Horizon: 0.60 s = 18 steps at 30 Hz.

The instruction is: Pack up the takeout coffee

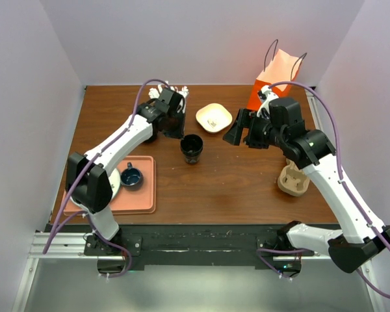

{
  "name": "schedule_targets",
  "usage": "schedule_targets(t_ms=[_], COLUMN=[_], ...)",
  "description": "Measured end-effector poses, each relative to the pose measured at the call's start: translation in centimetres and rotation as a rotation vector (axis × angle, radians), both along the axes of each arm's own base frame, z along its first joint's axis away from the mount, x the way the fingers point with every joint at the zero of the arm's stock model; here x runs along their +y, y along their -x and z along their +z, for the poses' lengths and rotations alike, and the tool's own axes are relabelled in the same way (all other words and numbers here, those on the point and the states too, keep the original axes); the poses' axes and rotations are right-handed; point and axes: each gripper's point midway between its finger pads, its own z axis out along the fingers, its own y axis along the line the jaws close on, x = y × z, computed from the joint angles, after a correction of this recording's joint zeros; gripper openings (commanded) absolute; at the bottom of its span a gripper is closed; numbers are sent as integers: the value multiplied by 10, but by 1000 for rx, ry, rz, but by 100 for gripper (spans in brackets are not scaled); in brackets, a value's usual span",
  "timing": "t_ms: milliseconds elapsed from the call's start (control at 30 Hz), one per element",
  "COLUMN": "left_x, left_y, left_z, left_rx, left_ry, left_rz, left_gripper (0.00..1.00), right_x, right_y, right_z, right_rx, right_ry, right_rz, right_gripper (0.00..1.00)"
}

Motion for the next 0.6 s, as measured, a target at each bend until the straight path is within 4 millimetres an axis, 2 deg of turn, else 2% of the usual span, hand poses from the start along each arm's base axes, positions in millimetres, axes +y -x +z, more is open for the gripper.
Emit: schedule_targets(t_ms=[133,333,600], left_x=[-2,-2,-2], left_y=[-2,-3,-4], left_z=[-11,-31,-35], left_rx=[18,57,63], left_ry=[-11,-42,-49], left_rz=[-7,-15,-21], left_gripper=[18,23,25], right_x=[2,4,5], right_y=[0,0,0], right_z=[1,3,3], right_rx=[-1,1,4], right_ry=[-11,-27,-31], right_rz=[1,7,5], right_gripper=[84,84,84])
